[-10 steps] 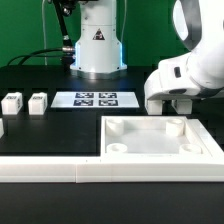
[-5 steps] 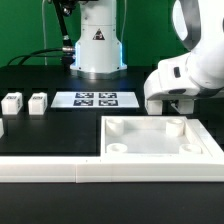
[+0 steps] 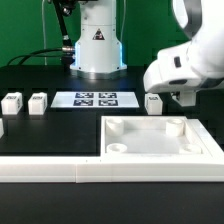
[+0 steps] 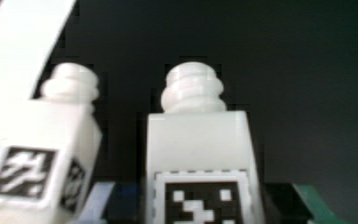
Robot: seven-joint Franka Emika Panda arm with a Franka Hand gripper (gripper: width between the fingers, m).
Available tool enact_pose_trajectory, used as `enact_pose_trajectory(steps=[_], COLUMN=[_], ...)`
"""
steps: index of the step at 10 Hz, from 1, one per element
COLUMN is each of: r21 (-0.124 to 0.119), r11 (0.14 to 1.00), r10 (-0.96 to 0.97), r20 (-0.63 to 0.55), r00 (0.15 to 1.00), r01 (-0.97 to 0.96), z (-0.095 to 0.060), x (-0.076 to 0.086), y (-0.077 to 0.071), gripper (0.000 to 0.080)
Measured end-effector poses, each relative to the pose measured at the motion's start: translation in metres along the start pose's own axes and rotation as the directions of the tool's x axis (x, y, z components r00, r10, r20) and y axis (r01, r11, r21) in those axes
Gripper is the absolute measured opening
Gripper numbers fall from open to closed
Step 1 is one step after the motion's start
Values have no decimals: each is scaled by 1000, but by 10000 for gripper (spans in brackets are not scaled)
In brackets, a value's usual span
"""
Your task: Assemble square table
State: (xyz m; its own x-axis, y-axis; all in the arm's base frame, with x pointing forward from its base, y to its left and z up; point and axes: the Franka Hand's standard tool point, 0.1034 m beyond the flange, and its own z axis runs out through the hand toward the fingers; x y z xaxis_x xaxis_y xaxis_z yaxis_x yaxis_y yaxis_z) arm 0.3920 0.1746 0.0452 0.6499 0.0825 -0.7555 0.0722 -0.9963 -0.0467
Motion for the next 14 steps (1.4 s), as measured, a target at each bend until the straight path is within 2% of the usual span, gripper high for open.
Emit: enact_pose_trajectory(steps=[2, 4, 6, 7, 8, 9, 10, 11, 12, 13, 14], r21=[15, 15, 26, 30, 38, 44, 47, 29, 31, 28, 26], r11=[1000, 1000, 1000, 999, 999, 998, 998, 999, 999, 999, 999], r10=[6, 7, 7, -21, -19, -18, -15, -23, -19, -17, -18], r20=[-20, -17, -157, -238, -265, -334, -397, -443, -563, -611, -661], r00=[1000, 1000, 988, 971, 964, 942, 918, 896, 826, 791, 751], r01=[-6, -7, -3, 29, 30, 35, 37, 39, 44, 44, 47], z=[-30, -26, -30, -27, -42, -71, -87, -103, -112, -105, -106], x=[-13, -12, 1, 14, 12, 10, 10, 9, 18, 15, 17], y=[6, 7, 7, 15, 21, 21, 22, 23, 21, 22, 23], gripper=[287, 287, 287, 287, 287, 287, 287, 287, 287, 287, 287])
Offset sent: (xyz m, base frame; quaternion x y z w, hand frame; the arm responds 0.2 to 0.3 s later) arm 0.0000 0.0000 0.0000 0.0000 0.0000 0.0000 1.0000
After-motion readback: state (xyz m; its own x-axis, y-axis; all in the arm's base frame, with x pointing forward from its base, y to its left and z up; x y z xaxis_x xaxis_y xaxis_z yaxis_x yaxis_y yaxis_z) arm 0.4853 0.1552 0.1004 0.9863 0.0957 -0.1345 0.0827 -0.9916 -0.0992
